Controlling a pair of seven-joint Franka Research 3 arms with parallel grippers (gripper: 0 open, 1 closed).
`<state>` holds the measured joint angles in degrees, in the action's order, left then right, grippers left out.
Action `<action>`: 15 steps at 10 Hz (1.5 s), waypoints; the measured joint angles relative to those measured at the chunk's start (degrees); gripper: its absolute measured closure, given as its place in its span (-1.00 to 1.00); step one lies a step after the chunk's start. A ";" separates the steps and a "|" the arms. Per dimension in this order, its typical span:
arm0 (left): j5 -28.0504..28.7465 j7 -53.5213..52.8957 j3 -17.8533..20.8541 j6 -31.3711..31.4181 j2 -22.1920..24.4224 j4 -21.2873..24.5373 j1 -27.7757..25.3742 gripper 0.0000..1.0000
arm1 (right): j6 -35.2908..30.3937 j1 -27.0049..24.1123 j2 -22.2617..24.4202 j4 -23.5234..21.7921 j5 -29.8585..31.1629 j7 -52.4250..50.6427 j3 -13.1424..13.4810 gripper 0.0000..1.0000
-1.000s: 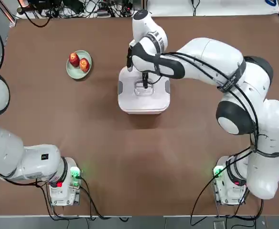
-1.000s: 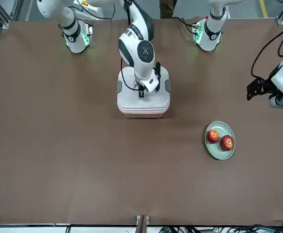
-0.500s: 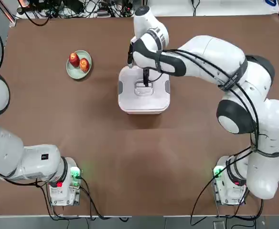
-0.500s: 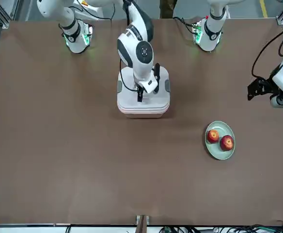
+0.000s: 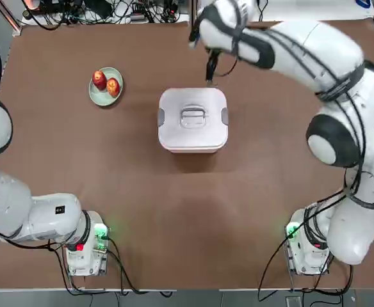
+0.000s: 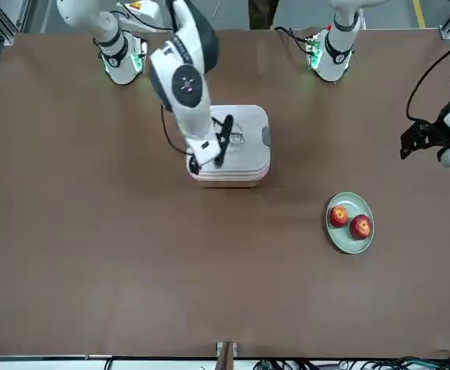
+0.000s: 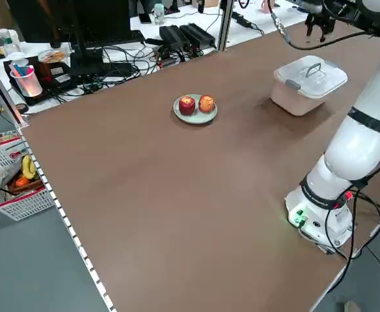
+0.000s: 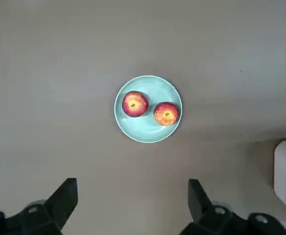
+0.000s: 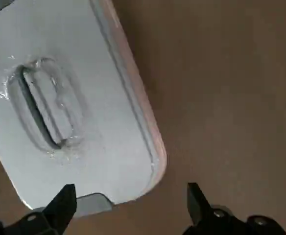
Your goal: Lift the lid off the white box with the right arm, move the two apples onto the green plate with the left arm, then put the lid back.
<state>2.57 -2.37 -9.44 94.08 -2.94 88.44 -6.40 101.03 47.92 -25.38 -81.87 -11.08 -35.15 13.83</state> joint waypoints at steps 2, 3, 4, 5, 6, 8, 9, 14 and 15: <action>0.00 0.39 -0.01 -0.04 0.18 -0.02 0.01 -0.99 | 0.01 -6.84 0.95 0.26 0.07 0.06 0.21 -1.00; 0.00 0.80 0.02 -0.04 0.17 0.00 -0.04 -0.99 | 0.07 -10.26 1.15 0.56 0.12 0.06 0.66 -1.00; 0.00 1.30 0.04 -0.04 0.17 0.00 -0.15 -0.99 | 0.13 -12.85 1.16 1.25 0.42 0.08 2.13 -1.00; -0.01 1.34 0.03 0.09 0.17 0.00 -0.20 -0.99 | 0.13 -14.47 1.17 1.82 0.74 0.19 4.52 -1.00; -0.02 1.35 -0.06 0.24 0.17 0.00 -0.17 -0.99 | 0.13 -15.66 1.19 1.94 1.24 2.04 6.75 -1.00; -0.03 1.39 -0.41 0.56 0.17 0.00 0.02 -0.99 | 0.12 -21.31 1.47 2.08 3.66 10.71 5.26 -1.00; -0.04 1.57 -0.49 0.75 0.17 0.00 0.13 -0.99 | -0.63 -26.06 2.78 2.02 4.47 15.61 1.44 -1.00; -0.05 2.33 -0.86 1.05 0.15 0.04 0.26 -1.00 | -7.91 -38.34 15.59 -4.81 7.25 23.73 -4.24 -1.00; -0.05 2.35 -0.87 1.07 0.15 0.04 0.26 -1.00 | -7.62 -39.26 17.19 -7.43 8.11 24.07 -4.62 -1.00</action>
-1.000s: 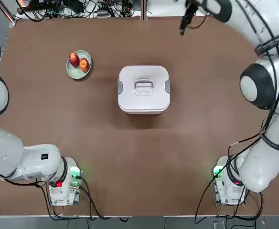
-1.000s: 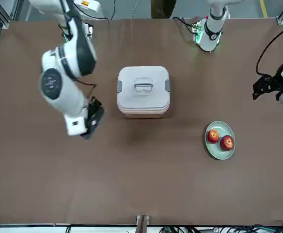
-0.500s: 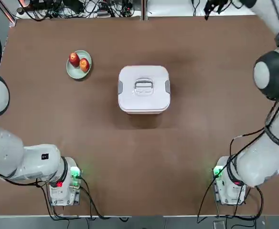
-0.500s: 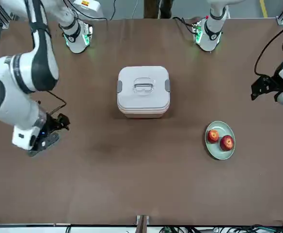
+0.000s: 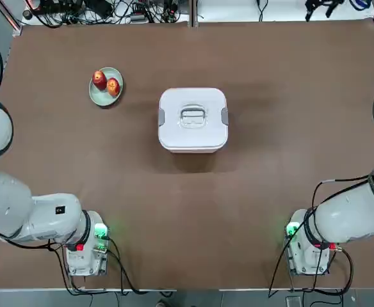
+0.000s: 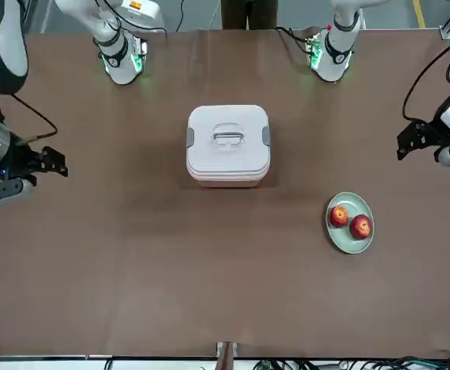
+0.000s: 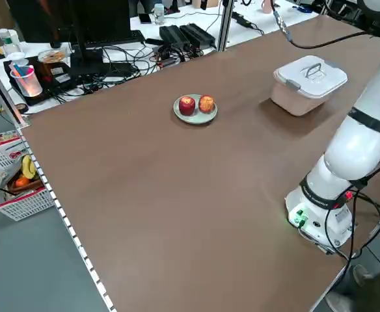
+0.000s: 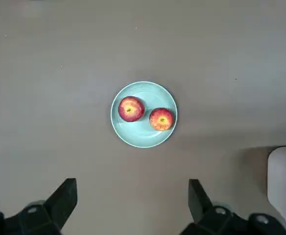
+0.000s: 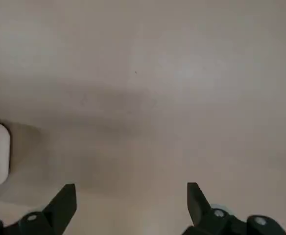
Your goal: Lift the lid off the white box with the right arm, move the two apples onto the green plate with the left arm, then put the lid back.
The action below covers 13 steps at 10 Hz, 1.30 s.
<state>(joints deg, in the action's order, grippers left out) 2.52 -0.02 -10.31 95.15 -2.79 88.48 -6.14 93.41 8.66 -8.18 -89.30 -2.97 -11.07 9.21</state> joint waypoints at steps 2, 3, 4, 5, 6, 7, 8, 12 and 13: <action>0.00 0.00 -0.02 0.05 0.00 0.00 0.00 -0.99 | 0.29 -0.86 1.96 -3.06 0.39 1.31 -0.81 -1.00; 0.00 0.00 -0.08 0.09 0.00 0.00 0.01 -0.99 | 0.26 -0.95 2.68 -3.41 0.56 2.00 -1.20 -1.00; 0.00 0.00 -0.18 0.16 0.00 0.00 0.01 -0.99 | 0.21 -0.97 3.46 -3.48 1.00 2.34 -1.48 -1.00; 0.00 0.01 -0.26 0.23 0.00 0.00 0.02 -0.99 | 0.18 -0.98 4.18 -3.49 1.85 2.45 -1.59 -1.00; 0.00 0.08 -0.40 0.24 0.00 0.00 0.02 -0.99 | 0.11 -1.03 4.75 -3.55 3.04 2.45 -1.58 -1.00; 0.00 0.14 -0.59 0.24 0.00 0.01 0.02 -0.99 | 0.10 -1.06 5.13 -3.57 4.40 2.45 -1.57 -1.00; 0.00 0.20 -0.70 0.24 -0.01 0.07 0.02 -0.99 | 0.12 -1.06 5.44 -3.53 5.34 2.45 -1.60 -1.00; 0.00 0.26 -0.70 0.24 -0.22 0.15 -0.01 -0.99 | -1.15 -1.06 6.39 -3.07 5.67 2.62 -1.59 -1.00; 0.00 0.53 -0.70 0.24 -0.22 0.15 -0.01 -0.99 | -1.15 -1.06 6.39 -3.08 5.68 2.66 -1.57 -1.00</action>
